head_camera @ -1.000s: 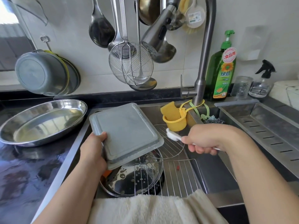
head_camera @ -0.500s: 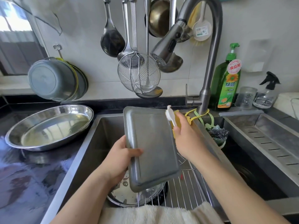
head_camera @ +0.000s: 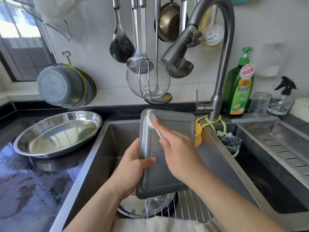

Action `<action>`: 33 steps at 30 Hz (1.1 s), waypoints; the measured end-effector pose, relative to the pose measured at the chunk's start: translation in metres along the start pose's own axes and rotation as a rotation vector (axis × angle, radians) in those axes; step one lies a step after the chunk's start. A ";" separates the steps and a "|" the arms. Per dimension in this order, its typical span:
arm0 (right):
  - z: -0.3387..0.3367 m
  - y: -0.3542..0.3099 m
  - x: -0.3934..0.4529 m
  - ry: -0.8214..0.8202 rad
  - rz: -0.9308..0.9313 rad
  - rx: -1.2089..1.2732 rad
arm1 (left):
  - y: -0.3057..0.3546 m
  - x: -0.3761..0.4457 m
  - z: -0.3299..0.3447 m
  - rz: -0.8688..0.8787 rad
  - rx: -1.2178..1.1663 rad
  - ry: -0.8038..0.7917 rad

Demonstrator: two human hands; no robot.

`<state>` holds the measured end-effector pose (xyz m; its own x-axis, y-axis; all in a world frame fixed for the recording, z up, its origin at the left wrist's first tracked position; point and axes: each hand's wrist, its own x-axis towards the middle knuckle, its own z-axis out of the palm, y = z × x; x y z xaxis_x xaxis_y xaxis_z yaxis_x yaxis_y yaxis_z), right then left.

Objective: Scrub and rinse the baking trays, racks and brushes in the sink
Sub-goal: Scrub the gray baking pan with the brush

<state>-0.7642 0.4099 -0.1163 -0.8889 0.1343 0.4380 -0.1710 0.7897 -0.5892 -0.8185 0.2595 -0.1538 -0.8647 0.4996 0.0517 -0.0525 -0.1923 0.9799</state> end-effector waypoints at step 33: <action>-0.014 0.036 0.013 0.067 -0.024 -0.193 | 0.000 0.002 0.001 -0.012 -0.015 -0.041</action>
<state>-0.7754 0.4483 -0.1219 -0.8543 0.1487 0.4981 -0.1010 0.8925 -0.4397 -0.8202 0.2612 -0.1534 -0.8429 0.5360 0.0482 -0.0702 -0.1983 0.9776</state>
